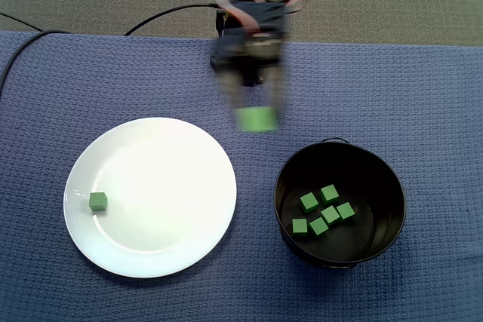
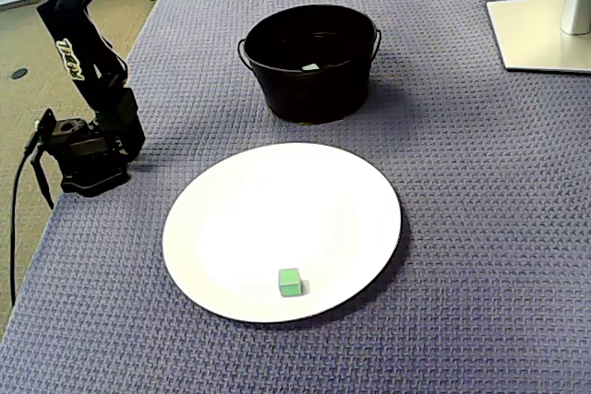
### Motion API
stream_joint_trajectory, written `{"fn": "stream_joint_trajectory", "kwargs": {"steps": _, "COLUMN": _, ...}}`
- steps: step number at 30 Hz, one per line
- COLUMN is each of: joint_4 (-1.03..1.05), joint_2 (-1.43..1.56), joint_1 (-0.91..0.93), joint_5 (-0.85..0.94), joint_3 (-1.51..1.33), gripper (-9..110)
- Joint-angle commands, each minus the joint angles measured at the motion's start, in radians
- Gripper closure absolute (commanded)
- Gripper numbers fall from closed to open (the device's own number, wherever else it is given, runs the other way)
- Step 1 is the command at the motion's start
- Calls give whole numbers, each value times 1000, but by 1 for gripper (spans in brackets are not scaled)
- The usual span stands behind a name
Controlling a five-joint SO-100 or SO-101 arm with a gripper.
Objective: Pick up the items on the white plate and put them in the black container.
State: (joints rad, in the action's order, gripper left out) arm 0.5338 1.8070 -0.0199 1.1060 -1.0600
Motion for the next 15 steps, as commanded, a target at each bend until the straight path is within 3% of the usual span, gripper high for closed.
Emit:
{"fn": "stream_joint_trajectory", "kwargs": {"steps": 1, "joint_4": -120, "joint_2": 40, "joint_1": -268, "joint_5": 118, "joint_3": -123, "gripper": 102}}
{"fn": "stream_joint_trajectory", "kwargs": {"steps": 7, "joint_4": -368, "joint_2": -72, "joint_1": -400, "joint_5": 204, "joint_3": -385, "gripper": 102}}
{"fn": "stream_joint_trajectory", "kwargs": {"steps": 15, "joint_4": -244, "joint_2": -141, "joint_1": -403, "joint_5": 117, "joint_3": -629, "gripper": 102}}
